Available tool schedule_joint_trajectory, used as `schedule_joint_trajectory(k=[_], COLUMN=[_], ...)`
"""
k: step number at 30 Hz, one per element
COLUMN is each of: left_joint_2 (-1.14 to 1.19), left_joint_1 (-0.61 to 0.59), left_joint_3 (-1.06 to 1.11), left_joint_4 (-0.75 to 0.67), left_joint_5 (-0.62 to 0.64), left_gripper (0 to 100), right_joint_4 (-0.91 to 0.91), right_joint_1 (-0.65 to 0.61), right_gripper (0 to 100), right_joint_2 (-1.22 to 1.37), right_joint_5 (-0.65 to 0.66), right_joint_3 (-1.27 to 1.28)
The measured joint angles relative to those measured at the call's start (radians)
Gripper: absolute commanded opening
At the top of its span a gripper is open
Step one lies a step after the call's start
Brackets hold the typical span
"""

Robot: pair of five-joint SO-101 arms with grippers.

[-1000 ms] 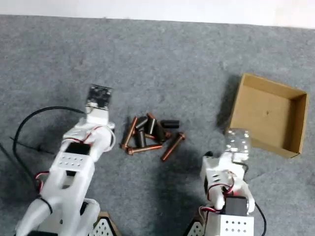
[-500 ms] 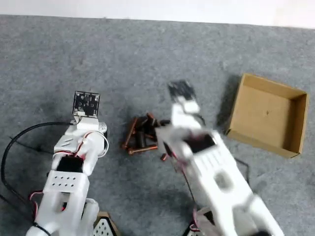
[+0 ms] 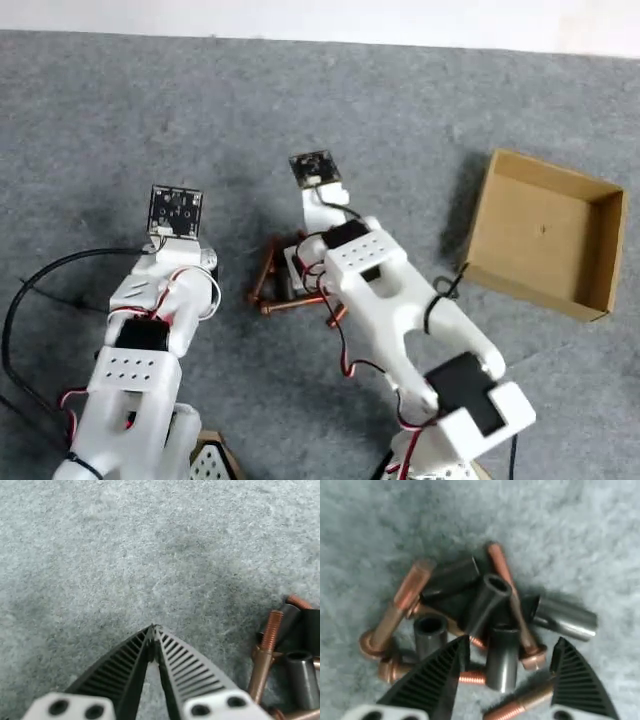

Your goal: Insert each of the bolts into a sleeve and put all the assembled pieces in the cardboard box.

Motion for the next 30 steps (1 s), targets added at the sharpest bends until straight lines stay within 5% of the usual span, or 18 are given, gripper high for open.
schedule_joint_trajectory(k=[14,23,30], left_joint_2=[0.0,0.0,0.0], left_joint_1=[0.0,0.0,0.0], left_joint_3=[0.0,0.0,0.0], left_joint_4=[0.0,0.0,0.0], left_joint_5=[0.0,0.0,0.0], left_gripper=[1,1,1], right_joint_4=[-0.155,-0.16,-0.17], right_joint_1=[0.017,0.049,0.06], right_gripper=[23.8,1.3,0.4], right_joint_2=[0.18,0.209,0.222], right_joint_5=[-0.003,-0.002,-0.003], right_joint_3=[-0.041,-0.037,-0.048])
